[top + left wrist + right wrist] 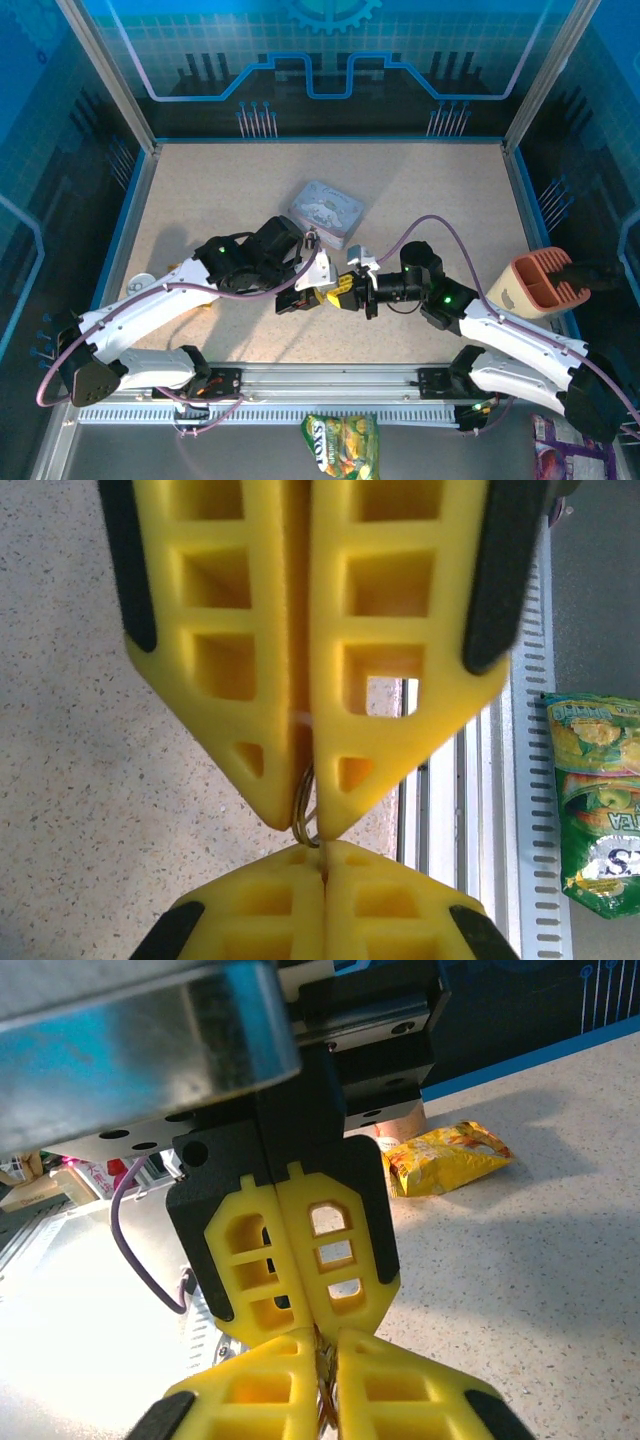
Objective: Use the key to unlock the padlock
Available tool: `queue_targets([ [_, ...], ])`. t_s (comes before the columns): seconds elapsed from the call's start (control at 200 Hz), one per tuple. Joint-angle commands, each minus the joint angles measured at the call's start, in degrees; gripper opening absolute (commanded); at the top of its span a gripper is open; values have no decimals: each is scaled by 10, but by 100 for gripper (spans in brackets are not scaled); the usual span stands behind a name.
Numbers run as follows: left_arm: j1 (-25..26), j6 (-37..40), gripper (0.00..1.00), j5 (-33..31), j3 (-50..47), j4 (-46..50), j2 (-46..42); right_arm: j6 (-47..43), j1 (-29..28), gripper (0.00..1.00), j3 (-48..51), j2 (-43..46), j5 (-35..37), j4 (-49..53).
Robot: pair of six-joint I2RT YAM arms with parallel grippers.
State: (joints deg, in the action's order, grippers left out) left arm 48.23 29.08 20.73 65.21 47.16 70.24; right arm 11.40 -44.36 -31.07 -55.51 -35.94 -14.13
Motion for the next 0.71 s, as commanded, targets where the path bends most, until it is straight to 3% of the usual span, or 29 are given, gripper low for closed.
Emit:
queue_targets([
  [0.0, 1, 11, 0, 6, 1, 1, -12, -5, -11, 2, -9, 2, -13, 19],
  [0.145, 1, -3, 1, -15, 0, -9, -13, 21, -11, 0, -13, 6, 6, 24],
  [0.17, 1, -12, 11, -25, -1, -17, -13, 29, -9, 0, -13, 7, 16, 24],
  [0.22, 1, -31, 42, -54, -7, -37, -20, 51, -4, 0, -10, 11, 39, 19],
  [0.25, 1, -44, 54, -75, -15, -54, -25, 65, 3, 0, -7, 13, 46, 13],
  [0.305, 1, -76, 69, -124, -35, -96, -42, 90, 20, 0, -3, 16, 55, -2],
  [0.38, -13, -145, 81, -170, -72, -164, -69, 140, 56, 0, 3, 13, 72, -25],
  [0.575, -110, -398, 86, -103, -206, -311, -94, 216, 117, 0, 10, -12, 87, -55],
  [0.7, -140, -476, 86, -82, -303, -433, -59, 237, 139, 0, 30, -24, 105, -87],
])
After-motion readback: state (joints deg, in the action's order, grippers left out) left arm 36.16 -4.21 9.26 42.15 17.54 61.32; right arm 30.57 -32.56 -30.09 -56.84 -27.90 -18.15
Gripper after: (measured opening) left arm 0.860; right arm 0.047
